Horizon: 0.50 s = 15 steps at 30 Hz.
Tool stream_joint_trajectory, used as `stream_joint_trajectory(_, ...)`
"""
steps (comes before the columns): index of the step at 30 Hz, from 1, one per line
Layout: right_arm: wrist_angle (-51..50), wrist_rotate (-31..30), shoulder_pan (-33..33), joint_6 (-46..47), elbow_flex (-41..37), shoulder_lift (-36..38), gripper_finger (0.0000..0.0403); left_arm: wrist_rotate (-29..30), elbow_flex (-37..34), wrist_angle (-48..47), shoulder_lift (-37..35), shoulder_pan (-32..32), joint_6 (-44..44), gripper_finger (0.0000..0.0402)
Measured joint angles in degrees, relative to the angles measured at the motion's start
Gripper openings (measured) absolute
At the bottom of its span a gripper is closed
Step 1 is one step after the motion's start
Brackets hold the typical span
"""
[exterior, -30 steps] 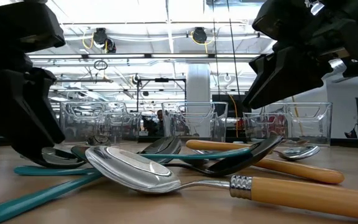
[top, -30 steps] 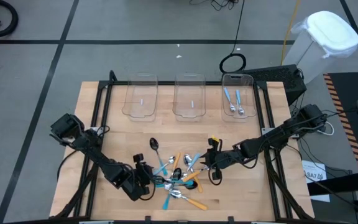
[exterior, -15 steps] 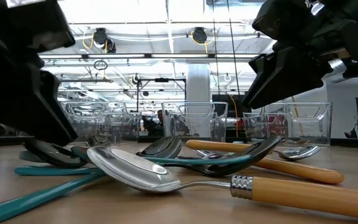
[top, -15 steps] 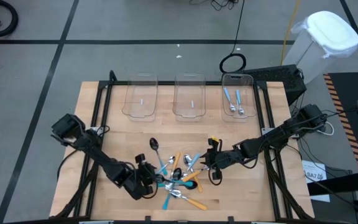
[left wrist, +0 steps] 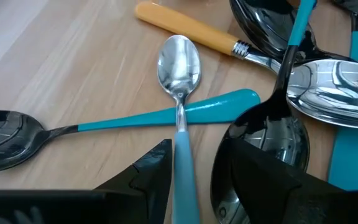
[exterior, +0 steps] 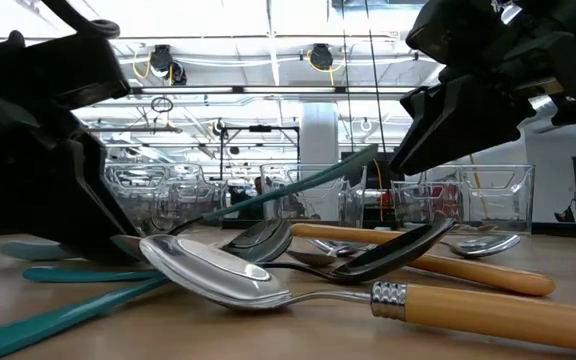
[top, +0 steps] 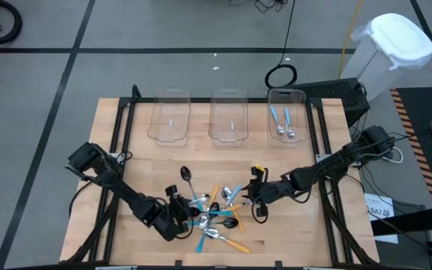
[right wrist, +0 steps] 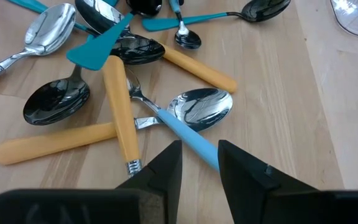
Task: Sort silverware by color (type)
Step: Put the light blue spoon into the right transparent bin
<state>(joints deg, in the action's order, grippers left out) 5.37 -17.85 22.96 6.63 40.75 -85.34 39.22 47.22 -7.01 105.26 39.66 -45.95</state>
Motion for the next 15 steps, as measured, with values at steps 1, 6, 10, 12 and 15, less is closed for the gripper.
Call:
stream_joint_trajectory(1, 0.0, 0.0, 0.0, 0.0, 0.0, 0.0, 0.0100, 0.0, 0.0, 0.1, 0.0, 0.0, 0.4, 0.0168)
stream_joint_trajectory(6, 0.0, 0.0, 0.0, 0.1, 0.0, 0.0, 0.0100, -0.3, 1.7, -4.2, -0.2, 0.1, 1.9, 0.0168)
stream_joint_trajectory(10, 0.0, 0.0, 0.0, 0.1, 0.0, 0.0, 0.0100, -0.8, 4.1, -11.8, -2.1, 0.2, 1.9, 0.0168)
stream_joint_trajectory(12, 0.0, 0.0, 0.0, 0.0, 0.0, 0.0, 0.0100, -0.8, 5.2, -14.5, -3.3, 0.3, 1.7, 0.0168)
stream_joint_trajectory(15, 0.0, 0.0, 0.0, 0.1, 0.0, 0.0, 0.0100, -0.8, 5.5, -17.3, -4.9, 0.6, 0.9, 0.0168)
